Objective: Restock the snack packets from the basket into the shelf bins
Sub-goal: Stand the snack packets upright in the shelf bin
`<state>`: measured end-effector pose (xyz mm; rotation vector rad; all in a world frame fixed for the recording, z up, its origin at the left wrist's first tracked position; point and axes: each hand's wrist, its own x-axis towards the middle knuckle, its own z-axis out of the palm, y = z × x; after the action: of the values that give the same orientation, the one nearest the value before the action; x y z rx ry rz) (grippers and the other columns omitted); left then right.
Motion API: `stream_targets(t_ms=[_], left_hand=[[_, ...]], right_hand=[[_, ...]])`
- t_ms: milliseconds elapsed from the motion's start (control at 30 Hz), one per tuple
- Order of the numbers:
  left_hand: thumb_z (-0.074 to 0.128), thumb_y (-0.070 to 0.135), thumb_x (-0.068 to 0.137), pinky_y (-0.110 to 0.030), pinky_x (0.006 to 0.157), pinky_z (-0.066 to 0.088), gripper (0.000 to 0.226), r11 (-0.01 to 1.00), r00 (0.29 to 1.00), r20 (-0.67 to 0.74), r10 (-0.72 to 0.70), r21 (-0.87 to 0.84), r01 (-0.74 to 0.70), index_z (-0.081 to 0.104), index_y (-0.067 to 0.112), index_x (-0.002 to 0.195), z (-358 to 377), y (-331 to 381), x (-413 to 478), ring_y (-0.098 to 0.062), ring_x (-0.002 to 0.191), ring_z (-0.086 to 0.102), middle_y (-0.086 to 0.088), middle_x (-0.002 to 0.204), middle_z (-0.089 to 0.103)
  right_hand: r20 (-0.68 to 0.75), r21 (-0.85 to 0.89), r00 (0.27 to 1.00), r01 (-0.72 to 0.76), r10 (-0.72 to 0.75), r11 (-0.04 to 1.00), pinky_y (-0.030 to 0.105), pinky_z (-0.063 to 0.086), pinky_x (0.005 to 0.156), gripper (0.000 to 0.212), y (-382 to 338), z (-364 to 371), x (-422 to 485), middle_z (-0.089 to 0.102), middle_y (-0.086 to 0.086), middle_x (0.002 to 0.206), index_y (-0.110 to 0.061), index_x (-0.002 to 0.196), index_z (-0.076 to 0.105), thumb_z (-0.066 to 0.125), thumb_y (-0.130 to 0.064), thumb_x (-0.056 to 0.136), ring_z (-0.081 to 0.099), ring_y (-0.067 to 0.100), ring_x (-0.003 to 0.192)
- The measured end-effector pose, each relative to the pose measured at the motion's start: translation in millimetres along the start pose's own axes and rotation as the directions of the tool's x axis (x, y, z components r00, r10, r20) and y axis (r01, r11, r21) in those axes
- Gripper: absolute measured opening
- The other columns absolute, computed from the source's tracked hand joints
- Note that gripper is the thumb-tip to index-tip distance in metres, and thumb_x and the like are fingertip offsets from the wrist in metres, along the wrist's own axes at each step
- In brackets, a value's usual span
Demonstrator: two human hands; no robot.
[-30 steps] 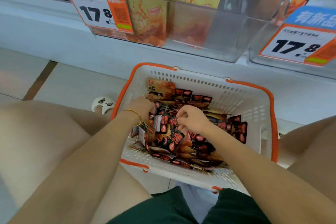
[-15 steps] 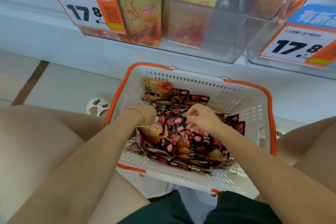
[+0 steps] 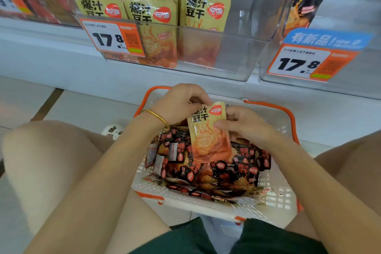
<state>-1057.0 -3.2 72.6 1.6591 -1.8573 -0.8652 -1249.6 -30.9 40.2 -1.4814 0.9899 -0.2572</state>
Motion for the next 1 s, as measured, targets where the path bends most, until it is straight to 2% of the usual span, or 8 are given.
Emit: stream_targets(t_ms=[133, 233, 300, 400, 467, 567, 767, 1000], left_hand=[[0.054, 0.007, 0.086, -0.02, 0.069, 0.048, 0.019, 0.979, 0.906, -0.373, 0.198, 0.125, -0.163, 0.068, 0.014, 0.098, -18.3, 29.1, -12.0, -0.003, 0.078, 0.057, 0.014, 0.084, 0.061], [0.052, 0.003, 0.082, -0.027, 0.078, 0.045, 0.023, 0.897, 0.632, -0.646, 0.428, 0.387, -0.212, 0.066, 0.006, 0.099, -39.2, 46.4, -17.4, -0.019, 0.088, 0.054, -0.004, 0.093, 0.061], [0.052, -0.002, 0.08, -0.025, 0.096, 0.036, 0.031, 0.865, 0.529, -0.702, 0.477, 0.483, -0.138, 0.064, -0.001, 0.108, -47.1, 47.2, -15.2, -0.024, 0.108, 0.048, -0.017, 0.112, 0.059], [0.048, -0.001, 0.084, -0.036, 0.111, 0.029, 0.041, 0.853, 0.574, -0.674, 0.465, 0.515, -0.086, 0.055, -0.004, 0.124, -49.1, 37.5, -8.6, -0.031, 0.129, 0.039, -0.022, 0.135, 0.047], [0.045, 0.002, 0.086, -0.048, 0.112, 0.027, 0.046, 0.849, 0.639, -0.63, 0.442, 0.523, -0.072, 0.049, -0.003, 0.132, -46.0, 32.3, -5.6, -0.037, 0.136, 0.033, -0.023, 0.142, 0.04], [0.045, 0.003, 0.088, -0.053, 0.111, 0.026, 0.047, 0.836, 0.681, -0.591, 0.433, 0.545, -0.059, 0.046, -0.002, 0.135, -41.5, 28.8, -3.3, -0.037, 0.139, 0.027, -0.022, 0.147, 0.035], [0.044, 0.005, 0.088, -0.054, 0.112, 0.026, 0.046, 0.824, 0.685, -0.576, 0.447, 0.563, -0.064, 0.048, -0.003, 0.133, -38.5, 20.7, 1.9, -0.036, 0.14, 0.027, -0.022, 0.147, 0.035], [0.044, 0.003, 0.088, -0.051, 0.113, 0.025, 0.047, 0.825, 0.692, -0.57, 0.442, 0.562, -0.064, 0.047, -0.002, 0.134, -36.3, 15.5, 4.7, -0.033, 0.141, 0.025, -0.02, 0.147, 0.035]], right_hand=[[-0.06, 0.0, 0.994, 0.089, -0.089, 0.996, 0.047, 0.053, 0.069, 0.011, -41.2, -16.7, -22.2, 0.073, 0.013, 0.089, -0.008, 0.095, 0.068, 0.064, -0.007, 0.085, 0.067, 0.037, 0.078], [-0.162, 0.029, 0.954, 0.26, -0.253, 0.965, 0.022, 0.045, 0.044, 0.009, -80.8, -27.9, -38.0, 0.071, 0.001, 0.072, -0.011, 0.088, 0.068, 0.062, -0.004, 0.086, 0.06, 0.011, 0.051], [-0.255, 0.05, 0.904, 0.367, -0.343, 0.929, 0.019, 0.041, 0.038, 0.011, -111.4, -31.4, -45.6, 0.07, -0.004, 0.067, -0.014, 0.084, 0.066, 0.062, -0.004, 0.086, 0.057, 0.007, 0.046], [-0.415, -0.023, 0.774, 0.516, -0.478, 0.856, 0.021, 0.045, 0.042, 0.01, -153.5, -33.7, -39.4, 0.071, 0.0, 0.078, -0.013, 0.093, 0.059, 0.061, -0.004, 0.087, 0.064, 0.01, 0.057], [-0.535, -0.191, 0.617, 0.577, -0.577, 0.794, 0.027, 0.051, 0.056, 0.018, -174.4, -35.6, -22.7, 0.068, 0.005, 0.091, -0.021, 0.091, 0.051, 0.061, -0.007, 0.085, 0.067, 0.012, 0.076], [-0.563, -0.448, 0.472, 0.515, -0.678, 0.731, 0.03, 0.046, 0.073, 0.016, -189.4, -36.5, 3.0, 0.058, -0.007, 0.086, -0.018, 0.091, 0.05, 0.058, -0.012, 0.079, 0.059, 0.01, 0.082], [-0.485, -0.682, 0.697, 0.078, -0.529, 0.728, 0.034, 0.041, 0.072, 0.015, -171.5, -22.4, 39.9, 0.061, 0.01, 0.101, -0.011, 0.098, 0.052, 0.059, -0.013, 0.085, 0.057, 0.032, 0.099], [-0.513, -0.759, 0.726, -0.132, -0.459, 0.638, 0.032, 0.036, 0.066, 0.02, -172.0, -18.3, 39.3, 0.061, 0.012, 0.11, -0.011, 0.105, 0.054, 0.059, -0.023, 0.09, 0.058, 0.034, 0.101]])
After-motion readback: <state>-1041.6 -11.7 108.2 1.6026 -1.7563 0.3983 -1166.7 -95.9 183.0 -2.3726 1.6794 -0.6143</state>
